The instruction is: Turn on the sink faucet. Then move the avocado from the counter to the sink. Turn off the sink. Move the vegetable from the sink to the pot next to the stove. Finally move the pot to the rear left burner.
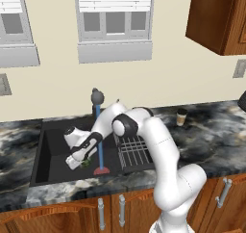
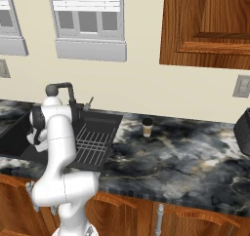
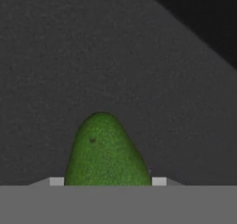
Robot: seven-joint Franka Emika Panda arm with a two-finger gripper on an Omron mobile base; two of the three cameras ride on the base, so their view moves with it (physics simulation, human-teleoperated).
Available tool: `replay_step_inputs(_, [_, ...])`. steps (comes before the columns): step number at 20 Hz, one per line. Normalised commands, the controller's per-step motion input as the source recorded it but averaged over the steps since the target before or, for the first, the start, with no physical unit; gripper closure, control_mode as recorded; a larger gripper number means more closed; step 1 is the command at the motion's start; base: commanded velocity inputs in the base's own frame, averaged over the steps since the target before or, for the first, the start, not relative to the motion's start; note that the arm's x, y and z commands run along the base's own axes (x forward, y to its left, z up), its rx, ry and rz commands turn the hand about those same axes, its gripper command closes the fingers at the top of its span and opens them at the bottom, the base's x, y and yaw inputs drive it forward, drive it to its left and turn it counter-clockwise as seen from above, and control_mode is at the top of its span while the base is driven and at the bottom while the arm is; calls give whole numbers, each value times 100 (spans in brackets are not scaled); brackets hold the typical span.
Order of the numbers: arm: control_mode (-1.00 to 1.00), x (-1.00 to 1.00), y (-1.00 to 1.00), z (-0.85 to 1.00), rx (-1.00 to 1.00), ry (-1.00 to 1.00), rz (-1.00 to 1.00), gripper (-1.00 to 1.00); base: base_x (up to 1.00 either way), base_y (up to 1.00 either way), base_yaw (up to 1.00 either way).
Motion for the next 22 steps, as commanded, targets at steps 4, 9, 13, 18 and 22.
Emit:
replay_step_inputs(4, [-100, 6, 4, -15, 2, 0, 0, -100, 0, 0, 0])
replay_step_inputs(9, [-100, 0, 0, -1, 5, 0, 0, -100, 0, 0, 0])
replay_step_inputs(13, [-100, 0, 0, 7, 5, 0, 0, -100, 0, 0, 0])
replay_step_inputs(18, [-100, -8, 0, 17, 4, 0, -3, -100, 0, 0, 0])
replay_step_inputs(22, [-100, -18, 7, 31, 0, 0, -7, -100, 0, 0, 0])
